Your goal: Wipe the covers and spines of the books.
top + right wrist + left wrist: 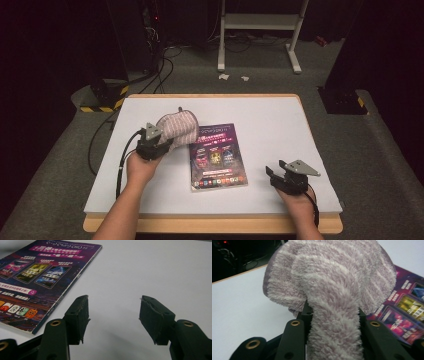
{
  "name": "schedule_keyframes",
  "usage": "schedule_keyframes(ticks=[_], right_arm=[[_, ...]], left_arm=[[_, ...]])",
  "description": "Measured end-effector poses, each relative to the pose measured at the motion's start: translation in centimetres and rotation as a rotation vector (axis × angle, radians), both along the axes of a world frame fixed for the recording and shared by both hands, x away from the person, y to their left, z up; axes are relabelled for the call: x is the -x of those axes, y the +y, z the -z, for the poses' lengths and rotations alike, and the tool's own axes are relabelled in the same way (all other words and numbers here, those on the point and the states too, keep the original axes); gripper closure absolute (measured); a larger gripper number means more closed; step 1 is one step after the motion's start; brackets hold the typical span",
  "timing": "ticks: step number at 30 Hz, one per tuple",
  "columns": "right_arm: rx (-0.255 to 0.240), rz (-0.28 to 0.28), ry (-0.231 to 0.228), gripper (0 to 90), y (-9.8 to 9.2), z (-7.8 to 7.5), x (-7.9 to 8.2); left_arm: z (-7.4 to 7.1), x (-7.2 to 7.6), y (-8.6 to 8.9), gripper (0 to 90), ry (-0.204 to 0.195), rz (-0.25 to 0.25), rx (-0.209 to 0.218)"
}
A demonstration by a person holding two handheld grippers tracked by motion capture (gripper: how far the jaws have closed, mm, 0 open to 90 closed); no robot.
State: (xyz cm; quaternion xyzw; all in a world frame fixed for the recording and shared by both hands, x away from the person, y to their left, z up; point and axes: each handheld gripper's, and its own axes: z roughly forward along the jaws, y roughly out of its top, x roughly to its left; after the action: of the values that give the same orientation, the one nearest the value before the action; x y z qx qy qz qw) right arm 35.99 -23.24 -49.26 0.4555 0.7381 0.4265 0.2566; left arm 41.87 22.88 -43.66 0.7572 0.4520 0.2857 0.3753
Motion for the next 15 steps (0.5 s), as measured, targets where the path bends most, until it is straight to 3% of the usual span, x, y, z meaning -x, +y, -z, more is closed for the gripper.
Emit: schedule_keyframes(ticks=[12,15], right_arm=[[-0.002,0.002,0.005,41.2,0.0,0.1,-0.1],[-0.003,0.002,0.006,41.2,0.0,0.1,-0.1]], left_arm=[[1.3,0.6,4.3,65.6,0.044,-0.098,-0.015],[1.9,0.7,4.9,65.5,0.063,-0.113,-0.039]])
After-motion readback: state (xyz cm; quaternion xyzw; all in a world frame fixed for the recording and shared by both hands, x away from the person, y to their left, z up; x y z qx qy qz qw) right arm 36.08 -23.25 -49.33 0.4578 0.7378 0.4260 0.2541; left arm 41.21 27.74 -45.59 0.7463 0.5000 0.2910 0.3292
